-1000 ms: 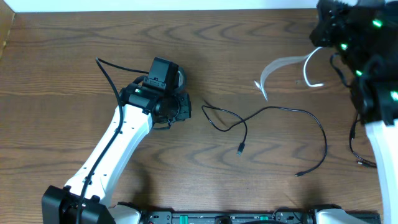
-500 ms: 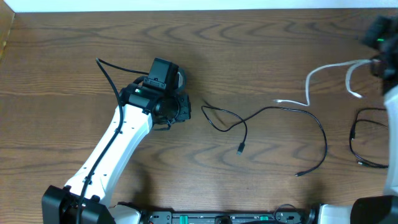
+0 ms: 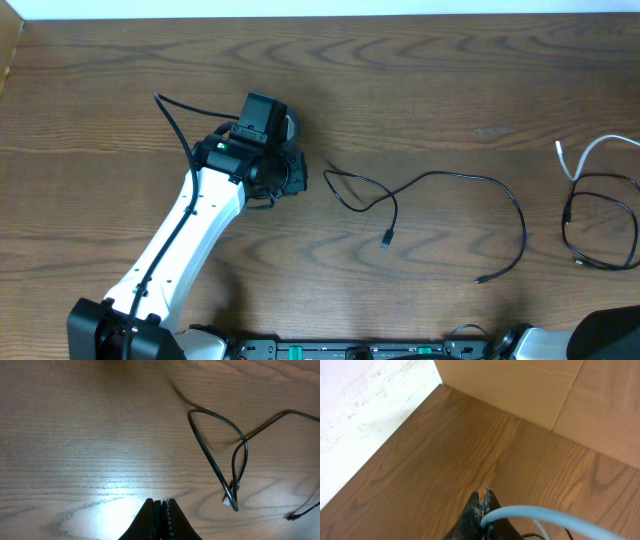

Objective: Untangle cables

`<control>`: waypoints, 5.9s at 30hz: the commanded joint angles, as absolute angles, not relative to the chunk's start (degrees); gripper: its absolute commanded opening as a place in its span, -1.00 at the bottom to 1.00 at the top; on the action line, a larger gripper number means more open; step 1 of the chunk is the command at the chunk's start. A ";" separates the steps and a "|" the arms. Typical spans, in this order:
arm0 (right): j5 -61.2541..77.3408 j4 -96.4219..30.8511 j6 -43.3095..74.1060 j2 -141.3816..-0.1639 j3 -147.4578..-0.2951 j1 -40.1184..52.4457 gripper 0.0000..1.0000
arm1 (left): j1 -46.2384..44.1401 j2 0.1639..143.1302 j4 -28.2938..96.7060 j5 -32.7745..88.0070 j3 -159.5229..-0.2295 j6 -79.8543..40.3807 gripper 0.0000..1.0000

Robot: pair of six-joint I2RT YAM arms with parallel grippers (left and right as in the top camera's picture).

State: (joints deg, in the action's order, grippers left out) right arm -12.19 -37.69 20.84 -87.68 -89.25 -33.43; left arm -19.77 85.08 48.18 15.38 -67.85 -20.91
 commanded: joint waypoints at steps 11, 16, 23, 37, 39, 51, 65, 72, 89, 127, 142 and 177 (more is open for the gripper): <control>-0.78 -35.57 22.20 -87.35 -89.30 -34.41 0.11 | -19.75 85.73 48.18 15.86 -67.70 -20.38 -0.84; 8.29 -36.71 22.20 -87.39 -89.23 -34.13 0.22 | -19.75 85.73 48.18 15.86 -67.70 -20.38 -0.84; 14.70 -53.39 21.45 -87.48 -88.99 -30.81 0.30 | -19.75 85.73 48.16 15.84 -67.70 -20.38 -0.84; 8.99 -54.98 18.59 -87.90 -66.41 -26.20 -0.63 | -19.75 85.73 48.18 15.86 -67.70 -20.38 -0.84; 8.99 -50.13 18.59 -87.92 -61.76 -26.20 -0.85 | -19.75 85.73 48.18 15.86 -67.70 -20.38 -0.84; 3.90 -36.64 21.30 -87.92 -47.42 -26.22 -0.98 | -19.75 85.73 48.18 15.86 -67.70 -20.38 -0.85; -7.62 -39.05 26.17 -87.92 -42.85 -26.70 -0.98 | -19.75 85.73 48.16 15.84 -67.70 -20.38 -0.84; -12.78 -39.92 30.22 -87.92 -40.75 -27.27 -0.98 | -19.75 85.73 48.16 15.86 -67.70 -20.38 -0.85; -22.68 -41.58 44.84 -87.92 -40.45 -31.81 -0.98 | -19.75 85.73 48.16 15.84 -67.70 -20.38 -0.85; -21.89 -20.32 46.09 -87.92 -36.58 -33.06 -0.98 | -19.75 85.73 48.12 15.81 -67.70 -20.38 -0.84; -20.36 -15.88 46.06 -87.94 -36.58 -33.01 -0.97 | -19.75 85.73 47.48 15.84 -67.70 -20.38 -0.82; -21.06 -18.57 48.25 -89.36 -35.90 -33.15 -0.97 | -19.75 85.73 47.24 15.84 -67.70 -20.40 -0.82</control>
State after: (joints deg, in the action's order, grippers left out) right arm -20.36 -19.64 46.22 -87.96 -36.86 -32.82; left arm -19.77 85.12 47.44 15.38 -67.85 -20.91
